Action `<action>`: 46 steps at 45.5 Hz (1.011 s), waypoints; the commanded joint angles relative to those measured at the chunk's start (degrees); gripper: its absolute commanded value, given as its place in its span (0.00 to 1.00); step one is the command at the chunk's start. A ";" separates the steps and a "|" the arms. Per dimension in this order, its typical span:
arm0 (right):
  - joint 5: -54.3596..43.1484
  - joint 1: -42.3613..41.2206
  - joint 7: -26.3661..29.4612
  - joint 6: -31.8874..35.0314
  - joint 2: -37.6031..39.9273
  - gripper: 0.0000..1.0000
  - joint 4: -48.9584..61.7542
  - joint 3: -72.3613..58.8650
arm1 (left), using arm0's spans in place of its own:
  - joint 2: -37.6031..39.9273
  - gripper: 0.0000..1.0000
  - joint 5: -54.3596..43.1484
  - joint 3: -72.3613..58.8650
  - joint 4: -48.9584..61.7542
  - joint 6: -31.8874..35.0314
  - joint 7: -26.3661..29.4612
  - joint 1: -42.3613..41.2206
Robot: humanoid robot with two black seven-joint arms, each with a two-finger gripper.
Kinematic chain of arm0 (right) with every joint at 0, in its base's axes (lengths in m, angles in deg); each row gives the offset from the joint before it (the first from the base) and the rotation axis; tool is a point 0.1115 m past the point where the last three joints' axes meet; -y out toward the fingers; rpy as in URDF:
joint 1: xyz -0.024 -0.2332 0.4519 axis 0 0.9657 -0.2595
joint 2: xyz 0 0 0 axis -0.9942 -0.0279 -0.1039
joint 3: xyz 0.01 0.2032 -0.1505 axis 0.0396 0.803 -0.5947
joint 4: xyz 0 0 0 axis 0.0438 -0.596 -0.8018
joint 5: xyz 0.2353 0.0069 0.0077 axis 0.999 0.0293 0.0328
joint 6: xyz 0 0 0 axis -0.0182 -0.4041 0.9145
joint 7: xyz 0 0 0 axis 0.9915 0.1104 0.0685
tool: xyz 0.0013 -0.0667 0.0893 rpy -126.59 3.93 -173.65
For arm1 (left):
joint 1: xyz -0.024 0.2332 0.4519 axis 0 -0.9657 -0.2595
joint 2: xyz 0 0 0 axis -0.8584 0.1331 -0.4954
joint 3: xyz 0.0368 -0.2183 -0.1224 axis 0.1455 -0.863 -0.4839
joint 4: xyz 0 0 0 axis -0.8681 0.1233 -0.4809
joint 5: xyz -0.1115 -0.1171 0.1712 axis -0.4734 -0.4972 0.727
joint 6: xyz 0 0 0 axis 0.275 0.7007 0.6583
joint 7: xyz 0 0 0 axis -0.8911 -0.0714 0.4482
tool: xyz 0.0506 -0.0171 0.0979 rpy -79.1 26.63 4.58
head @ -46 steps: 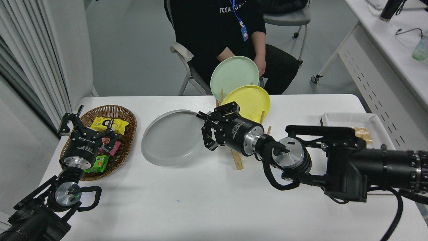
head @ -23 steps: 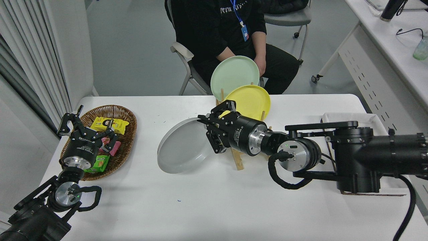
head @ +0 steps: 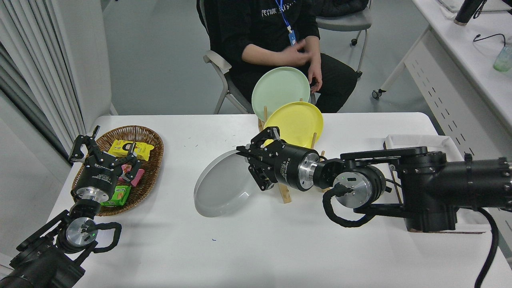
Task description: Place the plate on the table
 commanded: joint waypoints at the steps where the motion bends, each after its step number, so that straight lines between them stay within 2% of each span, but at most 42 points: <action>1: -0.30 -0.53 2.88 0.44 0.03 0.00 0.39 0.37 | 0.00 0.98 0.00 0.02 0.00 0.00 0.00 0.01; 26: 0.41 -0.09 2.88 -0.61 -0.06 0.00 0.56 0.98 | 0.00 0.98 0.00 0.02 0.00 0.00 0.00 0.01; 34: 0.67 0.61 3.23 -4.04 -0.06 0.00 0.56 1.07 | 0.00 0.98 0.00 0.02 0.00 0.00 0.00 0.01; 38: 2.77 1.23 5.77 -6.23 -0.06 0.00 0.65 2.91 | 0.00 0.98 0.00 0.02 0.00 0.00 0.00 0.01; 46: 3.66 3.86 14.91 -11.07 -1.29 0.00 3.28 9.50 | 0.00 0.98 0.00 0.02 0.00 0.00 0.00 0.01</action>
